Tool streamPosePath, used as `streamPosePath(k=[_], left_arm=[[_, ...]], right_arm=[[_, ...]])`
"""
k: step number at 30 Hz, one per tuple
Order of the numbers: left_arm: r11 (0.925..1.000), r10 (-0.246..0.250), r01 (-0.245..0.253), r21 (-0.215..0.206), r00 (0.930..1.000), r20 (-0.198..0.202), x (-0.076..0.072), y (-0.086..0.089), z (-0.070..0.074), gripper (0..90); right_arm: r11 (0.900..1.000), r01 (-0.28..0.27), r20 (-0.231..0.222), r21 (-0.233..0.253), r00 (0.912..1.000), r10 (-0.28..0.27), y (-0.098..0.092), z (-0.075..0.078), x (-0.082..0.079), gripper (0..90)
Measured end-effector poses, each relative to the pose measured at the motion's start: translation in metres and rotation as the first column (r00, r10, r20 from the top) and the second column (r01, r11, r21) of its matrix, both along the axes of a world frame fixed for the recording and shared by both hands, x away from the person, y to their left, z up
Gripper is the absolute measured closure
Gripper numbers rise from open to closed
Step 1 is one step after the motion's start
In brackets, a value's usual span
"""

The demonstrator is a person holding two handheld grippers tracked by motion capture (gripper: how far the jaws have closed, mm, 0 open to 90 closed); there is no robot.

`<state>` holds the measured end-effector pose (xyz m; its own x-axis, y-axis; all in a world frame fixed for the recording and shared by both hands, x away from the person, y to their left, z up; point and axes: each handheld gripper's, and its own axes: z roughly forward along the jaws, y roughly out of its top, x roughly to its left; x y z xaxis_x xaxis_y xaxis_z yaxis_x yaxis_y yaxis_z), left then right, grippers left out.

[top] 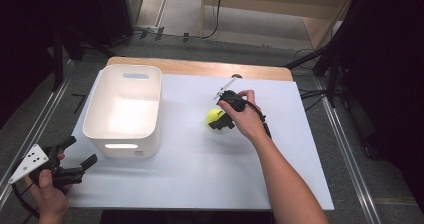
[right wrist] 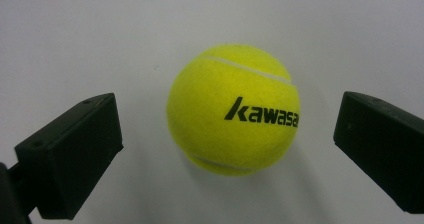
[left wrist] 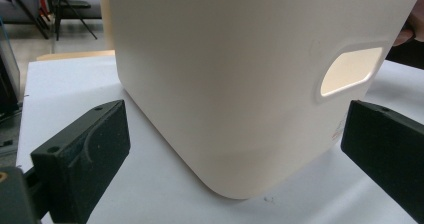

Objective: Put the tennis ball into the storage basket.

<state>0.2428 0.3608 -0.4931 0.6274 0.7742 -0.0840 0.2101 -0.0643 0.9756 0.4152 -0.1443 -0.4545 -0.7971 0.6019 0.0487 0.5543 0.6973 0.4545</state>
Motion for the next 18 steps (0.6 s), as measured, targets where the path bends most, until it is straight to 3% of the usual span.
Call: streamPosePath(k=[18], left_arm=[[1.0,0.001,-0.001,-0.007,1.0,-0.004,0.0,0.001,0.0,0.0]], right_arm=[[0.997,0.008,-0.047,-0.078,0.9988,-0.012,0.016,-0.019,0.01,0.0]])
